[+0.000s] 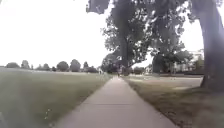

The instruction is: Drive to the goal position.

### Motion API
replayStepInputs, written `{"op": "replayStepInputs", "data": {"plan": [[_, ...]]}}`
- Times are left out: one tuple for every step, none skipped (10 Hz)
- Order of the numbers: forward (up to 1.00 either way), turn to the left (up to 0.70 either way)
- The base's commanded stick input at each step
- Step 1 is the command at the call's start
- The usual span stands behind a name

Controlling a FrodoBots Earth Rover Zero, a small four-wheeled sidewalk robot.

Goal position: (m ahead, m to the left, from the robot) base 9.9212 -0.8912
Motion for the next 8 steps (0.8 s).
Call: {"op": "replayStepInputs", "data": {"plan": [[0.7, 0.14], [0.7, 0.0], [0.7, 0.0], [0.7, 0.0], [0.7, 0.0], [0.7, 0.0], [0.7, 0.0], [0.7, 0.0]]}}
